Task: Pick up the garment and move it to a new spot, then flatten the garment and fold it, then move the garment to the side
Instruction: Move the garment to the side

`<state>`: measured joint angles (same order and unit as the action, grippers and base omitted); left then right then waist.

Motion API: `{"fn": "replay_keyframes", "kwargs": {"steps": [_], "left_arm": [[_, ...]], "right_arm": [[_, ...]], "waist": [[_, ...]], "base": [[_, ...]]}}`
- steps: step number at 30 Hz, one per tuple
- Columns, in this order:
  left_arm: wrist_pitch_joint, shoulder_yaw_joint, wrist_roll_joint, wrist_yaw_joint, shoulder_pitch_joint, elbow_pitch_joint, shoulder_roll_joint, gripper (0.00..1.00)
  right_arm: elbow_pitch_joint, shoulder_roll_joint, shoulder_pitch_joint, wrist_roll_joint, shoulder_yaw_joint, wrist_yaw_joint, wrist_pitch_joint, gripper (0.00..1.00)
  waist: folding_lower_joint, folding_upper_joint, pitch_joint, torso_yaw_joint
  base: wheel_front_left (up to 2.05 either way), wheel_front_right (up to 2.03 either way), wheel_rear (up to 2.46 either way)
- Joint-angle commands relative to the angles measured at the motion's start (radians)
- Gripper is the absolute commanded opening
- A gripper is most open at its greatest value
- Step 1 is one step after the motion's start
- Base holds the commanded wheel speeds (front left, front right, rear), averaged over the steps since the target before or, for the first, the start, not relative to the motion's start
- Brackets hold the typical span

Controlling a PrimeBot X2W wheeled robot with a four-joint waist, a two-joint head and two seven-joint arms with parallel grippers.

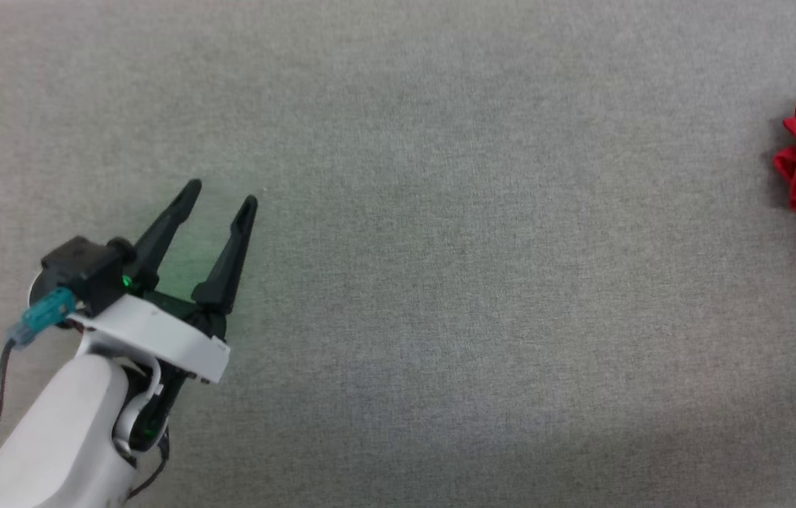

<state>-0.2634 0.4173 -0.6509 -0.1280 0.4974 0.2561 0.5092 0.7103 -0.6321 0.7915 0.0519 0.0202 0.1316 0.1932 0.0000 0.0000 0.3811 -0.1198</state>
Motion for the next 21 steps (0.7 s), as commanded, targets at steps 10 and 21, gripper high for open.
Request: {"fn": "replay_keyframes", "kwargs": {"steps": [10,21], "left_arm": [[0.0,-0.091,0.001,-0.004,-0.116,0.014,-0.019,1.0],[0.0,-0.244,0.077,-0.003,-0.31,0.018,-0.053,1.0]], "right_arm": [[-0.005,0.106,-0.042,0.027,-0.01,-0.002,-0.134,1.0],[-0.043,0.239,-0.207,0.077,-0.051,-0.002,-0.317,1.0]], "waist": [[0.0,0.0,-0.149,0.052],[0.0,0.0,-0.31,0.102]], "base": [[0.0,0.0,0.0],[0.0,0.0,0.0]]}}
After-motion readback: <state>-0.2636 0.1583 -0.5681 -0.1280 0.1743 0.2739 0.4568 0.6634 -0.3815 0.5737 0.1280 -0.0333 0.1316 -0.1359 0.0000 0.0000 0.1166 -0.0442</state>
